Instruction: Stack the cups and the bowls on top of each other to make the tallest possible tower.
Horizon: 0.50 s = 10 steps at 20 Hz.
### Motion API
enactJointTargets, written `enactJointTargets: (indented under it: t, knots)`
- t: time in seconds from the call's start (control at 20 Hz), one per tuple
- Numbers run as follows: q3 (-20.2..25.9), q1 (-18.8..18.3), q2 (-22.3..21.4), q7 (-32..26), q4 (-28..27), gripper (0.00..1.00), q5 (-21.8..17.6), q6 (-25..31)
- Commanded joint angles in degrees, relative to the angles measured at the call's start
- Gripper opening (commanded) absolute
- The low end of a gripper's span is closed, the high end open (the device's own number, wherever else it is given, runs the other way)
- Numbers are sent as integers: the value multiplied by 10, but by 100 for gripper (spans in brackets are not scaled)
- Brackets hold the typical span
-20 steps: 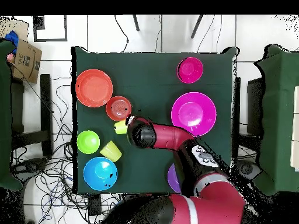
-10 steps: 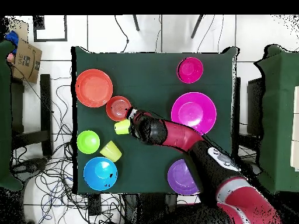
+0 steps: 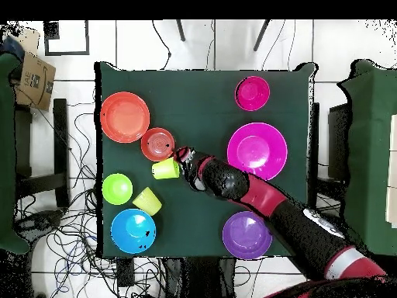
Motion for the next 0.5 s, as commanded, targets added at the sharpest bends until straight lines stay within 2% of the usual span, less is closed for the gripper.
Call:
enactJointTargets:
  t: [0.05,0.1,0.5]
  knots:
    - [79,-27,106,3,22,100,29,131]
    - [82,-35,125,-6,15,100,26,137]
    - [83,-52,197,-23,-10,100,-6,134]
